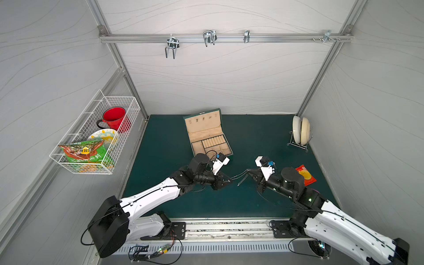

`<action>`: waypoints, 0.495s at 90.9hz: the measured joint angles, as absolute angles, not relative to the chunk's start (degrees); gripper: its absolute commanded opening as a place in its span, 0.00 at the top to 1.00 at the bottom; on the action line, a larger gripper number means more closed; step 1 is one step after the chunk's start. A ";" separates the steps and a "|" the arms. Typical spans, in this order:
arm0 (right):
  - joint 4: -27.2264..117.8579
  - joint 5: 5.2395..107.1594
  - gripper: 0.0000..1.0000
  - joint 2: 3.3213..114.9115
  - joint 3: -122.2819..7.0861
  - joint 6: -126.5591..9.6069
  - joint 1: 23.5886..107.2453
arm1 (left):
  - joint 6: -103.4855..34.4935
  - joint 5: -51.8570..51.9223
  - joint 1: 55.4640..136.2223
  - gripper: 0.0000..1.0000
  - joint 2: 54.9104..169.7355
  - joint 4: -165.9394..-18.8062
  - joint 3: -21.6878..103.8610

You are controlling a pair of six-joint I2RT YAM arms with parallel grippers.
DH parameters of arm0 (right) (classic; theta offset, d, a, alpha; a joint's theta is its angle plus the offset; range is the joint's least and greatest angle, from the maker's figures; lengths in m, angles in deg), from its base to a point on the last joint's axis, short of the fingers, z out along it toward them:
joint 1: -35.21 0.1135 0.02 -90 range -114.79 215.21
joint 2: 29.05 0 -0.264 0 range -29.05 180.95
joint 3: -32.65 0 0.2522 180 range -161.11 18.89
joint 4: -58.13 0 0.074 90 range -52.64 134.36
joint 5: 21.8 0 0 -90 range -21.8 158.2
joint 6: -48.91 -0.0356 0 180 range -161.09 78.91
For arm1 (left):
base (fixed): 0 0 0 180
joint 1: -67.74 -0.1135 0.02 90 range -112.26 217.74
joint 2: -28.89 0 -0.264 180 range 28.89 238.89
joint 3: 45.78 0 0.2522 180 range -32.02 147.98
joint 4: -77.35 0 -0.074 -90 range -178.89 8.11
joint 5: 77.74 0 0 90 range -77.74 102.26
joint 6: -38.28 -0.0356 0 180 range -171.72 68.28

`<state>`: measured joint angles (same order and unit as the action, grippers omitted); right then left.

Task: Put jewelry chain into jewelry box
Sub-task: Pick up the necklace from the center of the board.

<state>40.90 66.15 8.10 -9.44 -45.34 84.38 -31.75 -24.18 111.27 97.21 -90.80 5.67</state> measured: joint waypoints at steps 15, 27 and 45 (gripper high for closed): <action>38.71 69.32 1.00 11.46 -10.71 -44.40 84.38 | -30.04 -18.79 108.10 0.00 98.08 -92.01 4.47; 37.05 72.03 1.00 13.80 -11.32 -43.99 84.38 | -26.83 -8.54 101.15 0.00 96.70 -88.79 3.95; 35.37 73.89 1.00 14.50 -11.48 -43.99 84.38 | -22.72 11.29 91.73 0.00 99.00 -80.53 6.92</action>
